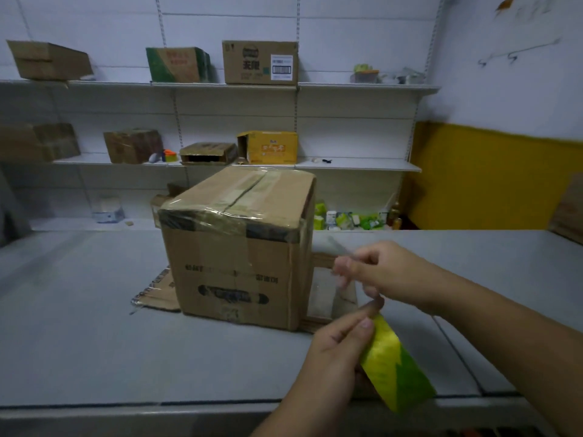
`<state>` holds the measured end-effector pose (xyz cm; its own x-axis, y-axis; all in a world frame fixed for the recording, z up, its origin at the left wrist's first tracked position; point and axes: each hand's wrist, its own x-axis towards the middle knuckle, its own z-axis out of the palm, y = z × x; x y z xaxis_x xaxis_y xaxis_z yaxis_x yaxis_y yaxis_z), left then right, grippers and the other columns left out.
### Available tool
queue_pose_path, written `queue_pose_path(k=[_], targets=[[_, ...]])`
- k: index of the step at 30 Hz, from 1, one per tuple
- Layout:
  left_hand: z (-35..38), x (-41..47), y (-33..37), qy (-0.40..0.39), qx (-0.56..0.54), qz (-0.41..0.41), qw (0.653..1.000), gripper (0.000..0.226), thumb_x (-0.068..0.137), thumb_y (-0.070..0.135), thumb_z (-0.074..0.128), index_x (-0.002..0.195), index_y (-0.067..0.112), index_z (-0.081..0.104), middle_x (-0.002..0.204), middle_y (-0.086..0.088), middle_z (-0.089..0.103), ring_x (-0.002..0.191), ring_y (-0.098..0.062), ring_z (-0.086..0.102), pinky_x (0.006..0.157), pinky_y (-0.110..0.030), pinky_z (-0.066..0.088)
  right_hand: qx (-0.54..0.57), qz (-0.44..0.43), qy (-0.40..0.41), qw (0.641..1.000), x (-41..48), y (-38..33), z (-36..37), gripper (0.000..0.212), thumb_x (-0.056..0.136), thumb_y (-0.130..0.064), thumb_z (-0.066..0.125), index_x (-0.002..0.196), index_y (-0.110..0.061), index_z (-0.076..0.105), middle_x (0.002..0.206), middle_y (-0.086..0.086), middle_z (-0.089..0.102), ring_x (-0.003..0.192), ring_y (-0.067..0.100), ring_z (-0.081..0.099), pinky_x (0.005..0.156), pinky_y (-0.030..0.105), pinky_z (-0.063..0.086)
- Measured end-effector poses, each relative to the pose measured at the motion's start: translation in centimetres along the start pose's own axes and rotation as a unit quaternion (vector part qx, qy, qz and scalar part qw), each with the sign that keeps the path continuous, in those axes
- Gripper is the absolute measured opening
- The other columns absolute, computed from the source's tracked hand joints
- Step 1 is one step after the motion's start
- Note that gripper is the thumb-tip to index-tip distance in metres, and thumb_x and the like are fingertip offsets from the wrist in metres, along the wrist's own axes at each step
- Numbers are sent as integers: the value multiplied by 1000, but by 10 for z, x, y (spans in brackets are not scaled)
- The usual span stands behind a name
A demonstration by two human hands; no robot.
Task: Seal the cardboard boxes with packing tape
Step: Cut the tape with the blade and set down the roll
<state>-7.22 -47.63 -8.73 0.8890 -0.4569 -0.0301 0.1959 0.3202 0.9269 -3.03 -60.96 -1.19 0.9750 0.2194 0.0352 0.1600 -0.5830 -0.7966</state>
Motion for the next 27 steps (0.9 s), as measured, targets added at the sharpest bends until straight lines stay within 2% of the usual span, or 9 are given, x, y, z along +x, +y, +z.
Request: queue_pose_path(k=[2, 5, 11, 13, 17, 19, 23, 25, 27], targets=[[7, 1, 4, 2, 30, -6, 1000, 25, 92, 16, 54, 89, 29, 75, 87, 3, 73, 81, -12, 65, 72, -25, 51, 8, 30, -30, 999, -8, 1, 0, 32, 78, -40, 70, 81, -8, 71, 67, 3, 62, 55, 5, 55, 48, 17, 43], [9, 1, 10, -5, 54, -35, 998, 15, 86, 21, 64, 87, 29, 76, 74, 5, 70, 76, -14, 65, 73, -32, 52, 38, 17, 24, 999, -15, -3, -7, 7, 78, -15, 75, 77, -10, 70, 61, -6, 65, 55, -1, 58, 47, 11, 42], [-6, -25, 56, -64, 192, -66, 977, 28, 85, 16, 66, 107, 30, 59, 83, -9, 63, 70, -20, 63, 49, -22, 50, 123, -26, 134, 983, -38, -13, 2, 13, 74, -7, 76, 63, -13, 72, 56, 1, 67, 44, -2, 52, 41, 9, 36], [-13, -37, 71, -58, 234, -62, 969, 43, 81, 13, 68, 111, 41, 53, 89, -5, 66, 72, -17, 67, 52, -22, 51, 184, -36, 176, 966, -46, -13, 11, 13, 75, -3, 73, 65, -10, 71, 59, 7, 68, 43, 0, 51, 39, 9, 36], [-41, -48, 89, 63, 339, -12, 939, 75, 70, 16, 76, 128, 43, 37, 85, -9, 68, 74, -16, 70, 70, -35, 59, 233, -2, 212, 949, -51, 0, 26, 5, 79, -4, 70, 74, -3, 69, 64, 11, 67, 44, 3, 53, 40, 10, 38], [-47, -52, 93, 88, 454, 43, 886, 68, 73, 22, 76, 122, 47, 36, 84, -5, 66, 75, -17, 67, 69, -35, 60, 191, 47, 175, 965, -48, 13, 43, 8, 80, -8, 71, 73, -5, 69, 57, 4, 65, 43, 3, 53, 43, 13, 42], [-46, -55, 62, 51, 736, 98, 668, 40, 85, 37, 63, 114, 44, 36, 104, 10, 61, 90, -9, 57, 77, -26, 52, -38, 111, 101, 988, -33, 43, 65, 23, 79, -29, 74, 63, -16, 63, 60, 2, 63, 56, 10, 58, 57, 29, 48], [-47, -53, 42, 40, 774, 104, 623, 33, 88, 35, 57, 111, 41, 34, 109, 8, 61, 94, -14, 57, 79, -28, 49, -150, 122, 52, 980, -27, 49, 65, 32, 78, -38, 72, 59, -16, 58, 57, 0, 55, 58, 13, 55, 55, 29, 41], [-51, -50, 33, 45, 772, 100, 626, 31, 89, 34, 55, 113, 38, 35, 111, 8, 62, 99, -15, 58, 81, -29, 49, -214, 132, 29, 968, -22, 49, 65, 38, 75, -45, 69, 57, -15, 54, 56, 2, 46, 57, 16, 50, 52, 29, 34]])
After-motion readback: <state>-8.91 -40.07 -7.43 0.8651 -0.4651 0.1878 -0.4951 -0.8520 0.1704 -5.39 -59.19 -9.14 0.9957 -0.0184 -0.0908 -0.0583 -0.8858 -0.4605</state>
